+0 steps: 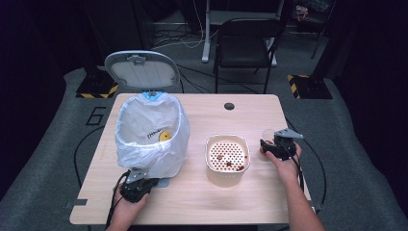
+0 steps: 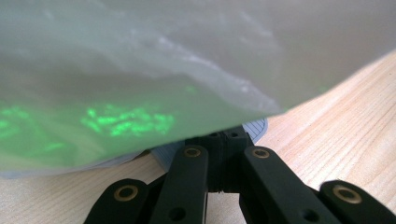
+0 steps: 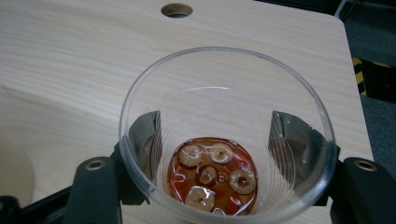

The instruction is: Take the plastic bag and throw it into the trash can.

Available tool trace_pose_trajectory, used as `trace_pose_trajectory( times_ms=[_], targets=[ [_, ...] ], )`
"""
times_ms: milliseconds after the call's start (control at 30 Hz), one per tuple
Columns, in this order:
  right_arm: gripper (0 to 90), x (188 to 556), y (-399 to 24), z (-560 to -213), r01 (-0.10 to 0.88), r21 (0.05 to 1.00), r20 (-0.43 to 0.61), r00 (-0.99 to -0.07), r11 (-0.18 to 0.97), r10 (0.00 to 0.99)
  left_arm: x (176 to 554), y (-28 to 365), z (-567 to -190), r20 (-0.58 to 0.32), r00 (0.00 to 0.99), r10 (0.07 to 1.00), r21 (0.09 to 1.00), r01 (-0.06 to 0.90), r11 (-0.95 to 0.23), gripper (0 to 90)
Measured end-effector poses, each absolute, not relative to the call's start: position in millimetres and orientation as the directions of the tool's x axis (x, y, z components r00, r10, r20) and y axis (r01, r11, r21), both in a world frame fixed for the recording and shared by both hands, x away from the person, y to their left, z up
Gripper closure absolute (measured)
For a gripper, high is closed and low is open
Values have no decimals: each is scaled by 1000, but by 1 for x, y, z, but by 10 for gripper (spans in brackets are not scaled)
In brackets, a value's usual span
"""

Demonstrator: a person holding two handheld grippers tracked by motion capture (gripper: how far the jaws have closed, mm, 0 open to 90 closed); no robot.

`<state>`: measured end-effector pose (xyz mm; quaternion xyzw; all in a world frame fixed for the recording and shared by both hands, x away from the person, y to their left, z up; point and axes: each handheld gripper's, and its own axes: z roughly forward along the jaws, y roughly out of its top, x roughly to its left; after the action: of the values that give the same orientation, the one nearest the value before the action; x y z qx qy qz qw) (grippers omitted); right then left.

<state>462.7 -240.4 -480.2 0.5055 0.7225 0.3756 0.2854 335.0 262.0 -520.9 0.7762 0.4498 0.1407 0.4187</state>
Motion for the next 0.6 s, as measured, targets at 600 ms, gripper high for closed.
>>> trace_pose_trajectory(
  times_ms=[600],
  targets=[
    [354, 444, -232, -434, 459, 847, -70, -405, 269, 912, 335, 262, -521, -161, 555, 816, 778, 581, -241, 900]
  ],
)
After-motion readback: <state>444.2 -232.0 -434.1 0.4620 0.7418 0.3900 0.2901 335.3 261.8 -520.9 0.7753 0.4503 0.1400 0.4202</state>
